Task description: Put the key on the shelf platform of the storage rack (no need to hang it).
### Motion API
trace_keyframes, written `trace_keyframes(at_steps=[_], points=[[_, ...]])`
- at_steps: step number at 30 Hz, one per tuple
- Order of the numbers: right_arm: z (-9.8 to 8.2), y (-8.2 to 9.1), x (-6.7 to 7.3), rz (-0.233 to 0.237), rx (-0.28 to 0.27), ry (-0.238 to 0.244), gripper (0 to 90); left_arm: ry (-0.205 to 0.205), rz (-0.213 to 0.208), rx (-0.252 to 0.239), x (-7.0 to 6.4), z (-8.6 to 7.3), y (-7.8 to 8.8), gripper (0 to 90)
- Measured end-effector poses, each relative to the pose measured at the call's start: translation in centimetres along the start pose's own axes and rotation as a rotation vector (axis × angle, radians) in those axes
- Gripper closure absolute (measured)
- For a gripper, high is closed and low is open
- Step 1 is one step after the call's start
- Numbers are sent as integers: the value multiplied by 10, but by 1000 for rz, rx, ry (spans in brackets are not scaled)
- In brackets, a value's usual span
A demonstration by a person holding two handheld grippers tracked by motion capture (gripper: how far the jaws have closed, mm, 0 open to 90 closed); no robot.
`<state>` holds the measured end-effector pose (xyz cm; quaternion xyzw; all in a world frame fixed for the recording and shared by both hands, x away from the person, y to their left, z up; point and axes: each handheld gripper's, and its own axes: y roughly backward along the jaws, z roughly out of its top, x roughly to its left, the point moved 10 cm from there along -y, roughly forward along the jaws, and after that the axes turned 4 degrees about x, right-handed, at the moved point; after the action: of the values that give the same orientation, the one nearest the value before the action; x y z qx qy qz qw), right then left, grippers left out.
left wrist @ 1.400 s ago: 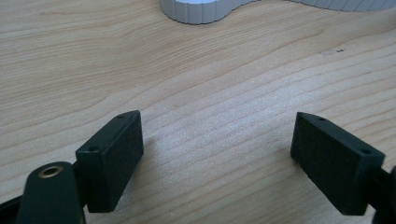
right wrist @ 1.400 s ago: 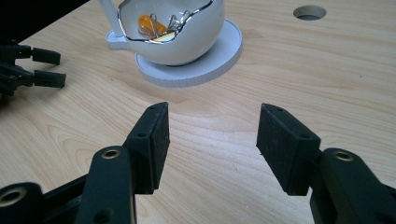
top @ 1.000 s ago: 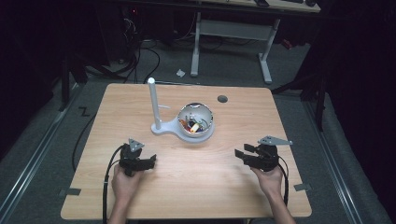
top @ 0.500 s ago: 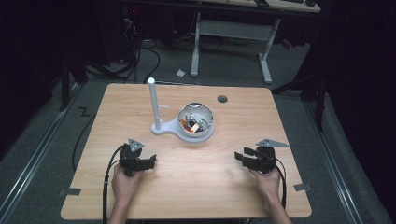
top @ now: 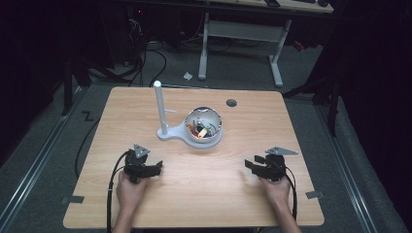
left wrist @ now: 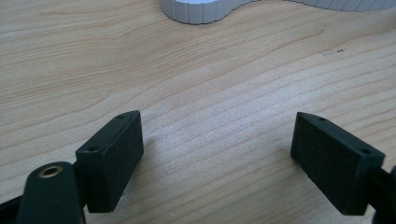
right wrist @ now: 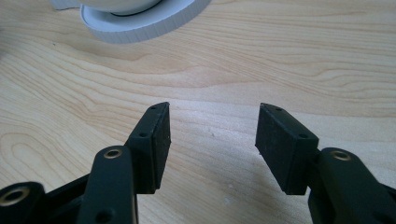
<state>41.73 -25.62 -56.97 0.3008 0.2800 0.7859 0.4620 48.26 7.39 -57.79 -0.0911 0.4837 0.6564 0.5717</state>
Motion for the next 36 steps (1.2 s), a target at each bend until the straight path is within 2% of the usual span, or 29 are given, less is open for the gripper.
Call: trace_keyframes(at_steps=[4,12,26,36], points=[[-1,-2,-3,-11,-1,2,453,-2,0,0,0,0,0,175],[-7,-6,-15,-70,1,4,444,-1,0,-1,0,0,0,174],[-9,-9,-26,-130,4,14,443,-1,0,-1,0,0,0,175],[-9,-9,-28,-162,10,27,439,-1,0,-1,0,0,0,175]])
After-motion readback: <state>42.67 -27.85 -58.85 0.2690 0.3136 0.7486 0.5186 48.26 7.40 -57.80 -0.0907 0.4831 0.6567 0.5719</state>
